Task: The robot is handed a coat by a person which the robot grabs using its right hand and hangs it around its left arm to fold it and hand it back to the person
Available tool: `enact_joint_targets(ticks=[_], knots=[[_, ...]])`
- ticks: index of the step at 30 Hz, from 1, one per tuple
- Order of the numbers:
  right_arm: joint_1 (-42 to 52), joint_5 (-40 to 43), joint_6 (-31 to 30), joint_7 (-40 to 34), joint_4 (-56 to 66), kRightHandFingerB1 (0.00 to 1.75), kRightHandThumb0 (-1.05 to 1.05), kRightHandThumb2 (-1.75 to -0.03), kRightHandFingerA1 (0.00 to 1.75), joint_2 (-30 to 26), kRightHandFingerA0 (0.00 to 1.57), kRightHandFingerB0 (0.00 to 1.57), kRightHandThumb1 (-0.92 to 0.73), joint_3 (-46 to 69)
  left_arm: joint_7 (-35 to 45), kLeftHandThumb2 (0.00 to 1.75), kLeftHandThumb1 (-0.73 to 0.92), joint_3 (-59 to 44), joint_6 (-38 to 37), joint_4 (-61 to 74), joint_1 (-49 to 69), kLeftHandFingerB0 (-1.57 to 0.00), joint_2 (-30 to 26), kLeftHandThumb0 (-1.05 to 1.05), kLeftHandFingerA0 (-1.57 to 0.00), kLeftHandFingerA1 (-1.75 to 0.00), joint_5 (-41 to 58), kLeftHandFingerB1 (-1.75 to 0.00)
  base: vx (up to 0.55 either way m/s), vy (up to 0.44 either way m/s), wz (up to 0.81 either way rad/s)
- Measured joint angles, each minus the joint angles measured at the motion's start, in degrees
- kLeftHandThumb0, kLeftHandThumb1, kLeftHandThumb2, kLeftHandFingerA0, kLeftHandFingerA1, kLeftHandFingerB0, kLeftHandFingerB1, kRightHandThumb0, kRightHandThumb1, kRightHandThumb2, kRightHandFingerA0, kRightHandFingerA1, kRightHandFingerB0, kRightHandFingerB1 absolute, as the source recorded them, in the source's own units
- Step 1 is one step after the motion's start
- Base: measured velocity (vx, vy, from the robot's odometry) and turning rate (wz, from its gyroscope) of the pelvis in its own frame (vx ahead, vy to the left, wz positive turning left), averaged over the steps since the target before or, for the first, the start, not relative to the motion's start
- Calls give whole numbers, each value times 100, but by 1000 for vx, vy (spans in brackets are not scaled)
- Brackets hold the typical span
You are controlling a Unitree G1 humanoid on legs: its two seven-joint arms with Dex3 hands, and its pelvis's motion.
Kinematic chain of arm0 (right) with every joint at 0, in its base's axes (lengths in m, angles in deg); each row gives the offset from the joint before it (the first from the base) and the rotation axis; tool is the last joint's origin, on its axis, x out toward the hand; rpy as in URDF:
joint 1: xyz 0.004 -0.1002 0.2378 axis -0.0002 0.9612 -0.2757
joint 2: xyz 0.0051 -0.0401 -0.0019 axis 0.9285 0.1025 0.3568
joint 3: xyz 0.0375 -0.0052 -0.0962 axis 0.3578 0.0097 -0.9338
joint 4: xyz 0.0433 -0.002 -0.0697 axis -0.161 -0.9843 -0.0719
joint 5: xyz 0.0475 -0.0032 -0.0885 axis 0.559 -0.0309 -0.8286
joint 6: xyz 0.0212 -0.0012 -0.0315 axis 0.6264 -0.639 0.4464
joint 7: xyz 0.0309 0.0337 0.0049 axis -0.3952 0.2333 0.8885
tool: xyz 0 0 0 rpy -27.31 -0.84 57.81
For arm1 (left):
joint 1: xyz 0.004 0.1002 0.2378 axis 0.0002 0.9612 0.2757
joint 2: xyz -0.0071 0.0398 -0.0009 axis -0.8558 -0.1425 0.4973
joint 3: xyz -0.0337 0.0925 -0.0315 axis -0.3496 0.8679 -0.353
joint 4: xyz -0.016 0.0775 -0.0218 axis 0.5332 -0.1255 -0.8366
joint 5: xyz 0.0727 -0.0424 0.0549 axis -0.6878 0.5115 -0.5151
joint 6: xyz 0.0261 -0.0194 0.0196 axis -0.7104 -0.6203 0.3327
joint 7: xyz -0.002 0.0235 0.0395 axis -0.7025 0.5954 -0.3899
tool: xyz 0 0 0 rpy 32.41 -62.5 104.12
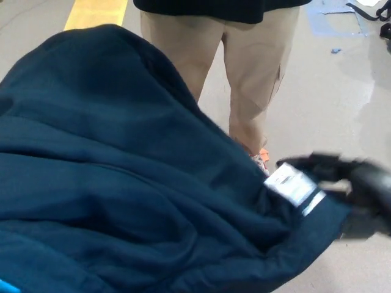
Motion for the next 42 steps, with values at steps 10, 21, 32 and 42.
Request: enact_joint_targets(ticks=[10, 21, 32, 42], knots=[[-433, -413, 860, 410, -2388, 0, -91, -88, 0, -629, 0, 0, -54, -665, 54, 68, 86, -101, -108, -1, -241, -8, -222, -77, -11, -27, 5, -23, 0, 0, 0], [-1136, 81, 1581, 1495, -4851, 0, -82, -80, 0, -855, 0, 0, -48, 592, 172, 104, 72, -134, -285, -28, -488, -9, -356, -86, -9, -33, 3, -26, 0, 0, 0], [-1282, -248, 2507, 1504, -5666, 0, -94, -105, 2, -977, 0, 0, -78, 638, 282, 68, 86, -142, -437, -50, -522, -9, -397, -77, -12, -27, 4, -23, 0, 0, 0], [-1094, -678, 2898, 466, -6144, 21, -57, -67, 25, -200, 8, 6, -77, 346, 358, 82, 72, -140, -443, -5, -485, -6, -350, -84, -11, -30, 4, -21, 0, 0, 0]])
